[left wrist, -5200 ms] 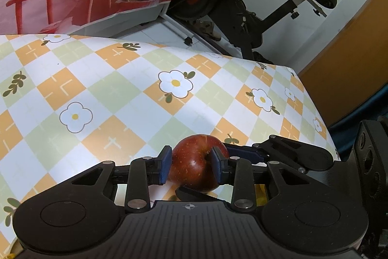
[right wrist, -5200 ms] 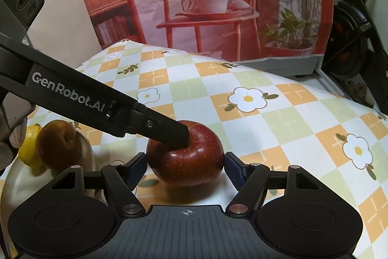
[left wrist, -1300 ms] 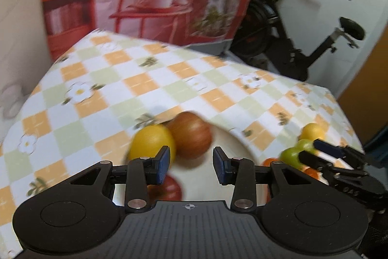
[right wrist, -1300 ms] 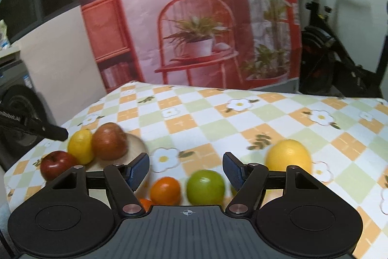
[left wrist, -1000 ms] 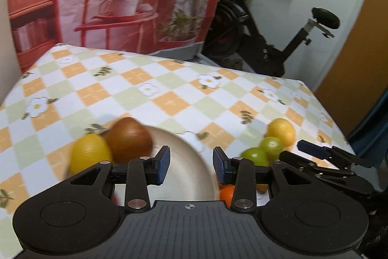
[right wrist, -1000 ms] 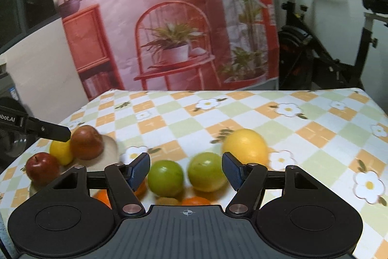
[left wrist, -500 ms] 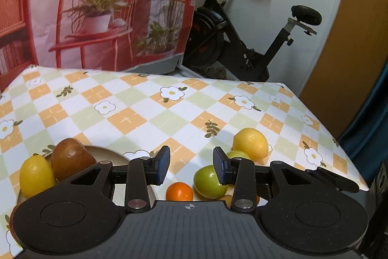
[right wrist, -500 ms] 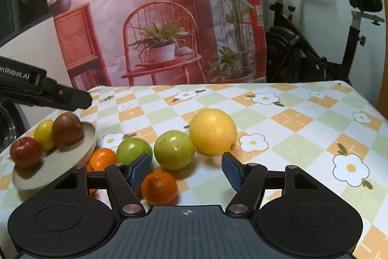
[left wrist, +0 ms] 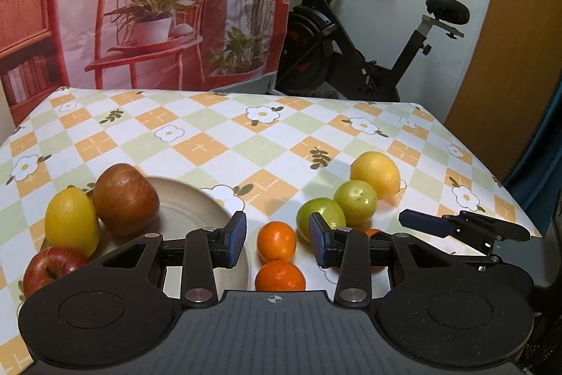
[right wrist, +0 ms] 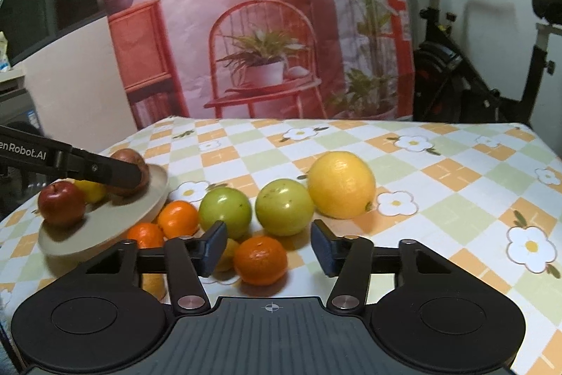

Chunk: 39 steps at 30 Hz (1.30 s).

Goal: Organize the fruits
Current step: 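Move the left tool toward an orange tangerine on the tablecloth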

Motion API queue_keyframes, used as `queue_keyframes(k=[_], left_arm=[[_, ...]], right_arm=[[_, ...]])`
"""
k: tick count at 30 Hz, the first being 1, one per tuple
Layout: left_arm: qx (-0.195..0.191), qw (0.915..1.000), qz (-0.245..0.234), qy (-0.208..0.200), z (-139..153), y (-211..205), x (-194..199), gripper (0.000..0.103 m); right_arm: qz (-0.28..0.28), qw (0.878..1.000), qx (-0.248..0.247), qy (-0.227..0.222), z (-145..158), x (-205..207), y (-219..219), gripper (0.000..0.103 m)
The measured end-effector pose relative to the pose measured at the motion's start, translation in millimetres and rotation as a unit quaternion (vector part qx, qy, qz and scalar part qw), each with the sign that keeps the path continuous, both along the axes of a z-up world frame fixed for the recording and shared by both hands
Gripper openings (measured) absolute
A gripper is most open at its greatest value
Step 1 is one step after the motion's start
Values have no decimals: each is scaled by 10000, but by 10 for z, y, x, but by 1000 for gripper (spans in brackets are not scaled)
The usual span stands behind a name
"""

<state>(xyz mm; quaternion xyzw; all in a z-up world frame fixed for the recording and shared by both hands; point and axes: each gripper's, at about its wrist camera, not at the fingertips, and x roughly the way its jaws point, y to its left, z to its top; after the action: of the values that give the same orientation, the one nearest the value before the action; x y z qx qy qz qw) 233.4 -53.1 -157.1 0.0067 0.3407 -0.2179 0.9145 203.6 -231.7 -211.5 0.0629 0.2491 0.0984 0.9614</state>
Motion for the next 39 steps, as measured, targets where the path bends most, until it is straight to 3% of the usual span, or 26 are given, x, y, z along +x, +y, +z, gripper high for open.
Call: queue_keyframes(k=[8, 27, 39], left_arm=[[-38, 10000, -7, 62, -19, 43, -25, 42], [-174, 9998, 26, 88, -37, 150, -189, 42], [-251, 9996, -102, 111, -52, 190, -377, 41]], right_arm=[[141, 9998, 14, 161, -25, 44, 26, 32], [227, 9983, -52, 531, -68, 119, 48, 34], [33, 9997, 53, 228, -28, 1, -5, 32]])
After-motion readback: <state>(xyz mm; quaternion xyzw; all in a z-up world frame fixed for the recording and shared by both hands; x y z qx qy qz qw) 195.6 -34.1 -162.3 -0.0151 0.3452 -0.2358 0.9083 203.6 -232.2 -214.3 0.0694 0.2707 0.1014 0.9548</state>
